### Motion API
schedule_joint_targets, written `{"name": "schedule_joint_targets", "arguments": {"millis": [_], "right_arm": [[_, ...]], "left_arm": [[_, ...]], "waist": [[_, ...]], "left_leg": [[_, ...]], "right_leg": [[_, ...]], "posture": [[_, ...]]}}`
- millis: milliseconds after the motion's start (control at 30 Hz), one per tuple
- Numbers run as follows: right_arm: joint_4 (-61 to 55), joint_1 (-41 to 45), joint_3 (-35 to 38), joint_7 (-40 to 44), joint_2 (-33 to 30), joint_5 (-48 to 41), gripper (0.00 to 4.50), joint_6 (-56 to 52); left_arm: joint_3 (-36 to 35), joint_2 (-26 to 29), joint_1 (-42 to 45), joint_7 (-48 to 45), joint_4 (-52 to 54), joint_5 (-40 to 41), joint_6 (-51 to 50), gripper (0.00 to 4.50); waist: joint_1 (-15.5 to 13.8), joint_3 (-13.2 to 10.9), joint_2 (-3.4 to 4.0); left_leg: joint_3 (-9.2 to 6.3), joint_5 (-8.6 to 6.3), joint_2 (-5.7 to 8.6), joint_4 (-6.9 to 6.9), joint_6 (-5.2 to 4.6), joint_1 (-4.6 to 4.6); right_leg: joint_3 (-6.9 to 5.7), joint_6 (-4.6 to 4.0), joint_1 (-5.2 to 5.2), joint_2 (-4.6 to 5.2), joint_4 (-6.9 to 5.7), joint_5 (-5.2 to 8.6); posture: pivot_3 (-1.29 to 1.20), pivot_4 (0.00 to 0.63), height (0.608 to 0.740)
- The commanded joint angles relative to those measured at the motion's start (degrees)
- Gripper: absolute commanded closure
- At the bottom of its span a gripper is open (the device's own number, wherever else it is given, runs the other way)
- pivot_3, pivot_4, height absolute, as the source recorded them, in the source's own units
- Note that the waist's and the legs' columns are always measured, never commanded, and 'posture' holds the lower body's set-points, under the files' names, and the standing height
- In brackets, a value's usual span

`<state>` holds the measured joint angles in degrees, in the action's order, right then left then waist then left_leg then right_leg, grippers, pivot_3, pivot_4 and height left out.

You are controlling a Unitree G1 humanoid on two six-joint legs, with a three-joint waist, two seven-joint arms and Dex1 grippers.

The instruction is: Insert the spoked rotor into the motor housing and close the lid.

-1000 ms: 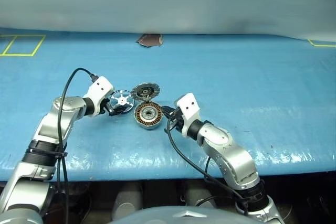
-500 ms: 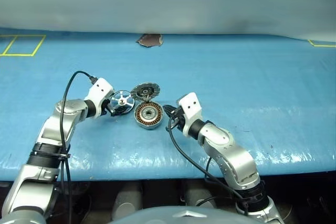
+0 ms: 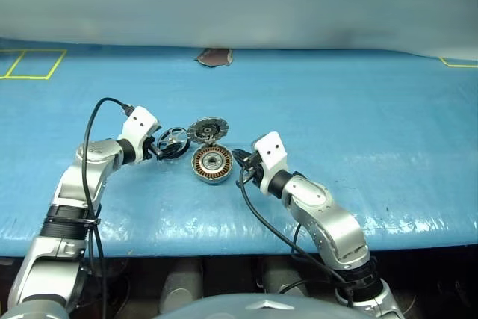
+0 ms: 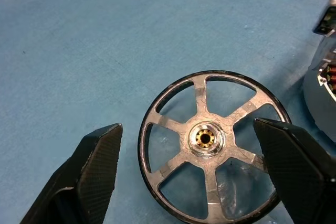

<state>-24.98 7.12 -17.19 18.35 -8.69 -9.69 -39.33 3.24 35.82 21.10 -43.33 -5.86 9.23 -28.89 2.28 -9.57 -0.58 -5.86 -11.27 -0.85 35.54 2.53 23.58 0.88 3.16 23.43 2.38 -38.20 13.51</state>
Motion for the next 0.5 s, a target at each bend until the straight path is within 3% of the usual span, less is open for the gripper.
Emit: {"name": "schedule_joint_targets", "arguments": {"millis": [33, 467, 500], "right_arm": [[-0.85, 0.64, 0.88, -0.50, 0.48, -0.38, 4.50, 0.30], [-1.24, 0.29, 1.55, -1.68, 0.69, -0.44, 4.50, 0.42], [-1.21, 0.30, 1.56, -1.73, 0.72, -0.41, 4.50, 0.45]], "left_arm": [[1.53, -0.26, 0.54, -0.99, 1.84, -0.37, -0.81, 1.60], [4.68, 0.80, -0.08, -2.66, 1.02, -1.81, -4.06, 1.60], [4.85, 0.88, -0.33, -2.66, 1.06, -2.01, -4.31, 1.78]], "waist": [[0.00, 0.00, 0.00], [-0.02, 0.02, 0.02], [0.03, 0.03, 0.03]], "left_leg": [[0.00, 0.00, 0.00, 0.01, 0.00, 0.00], [0.00, 0.00, 0.00, 0.03, 0.00, -0.06], [0.00, 0.00, 0.00, 0.03, 0.00, -0.06]], "right_leg": [[0.00, 0.00, 0.00, 0.00, 0.00, 0.00], [0.00, 0.01, -0.07, 0.00, -0.01, -0.01], [0.00, 0.01, -0.07, 0.00, -0.01, -0.01]], "posture": [[0.00, 0.150, 0.740], [0.00, 0.150, 0.740], [0.00, 0.150, 0.740]]}}
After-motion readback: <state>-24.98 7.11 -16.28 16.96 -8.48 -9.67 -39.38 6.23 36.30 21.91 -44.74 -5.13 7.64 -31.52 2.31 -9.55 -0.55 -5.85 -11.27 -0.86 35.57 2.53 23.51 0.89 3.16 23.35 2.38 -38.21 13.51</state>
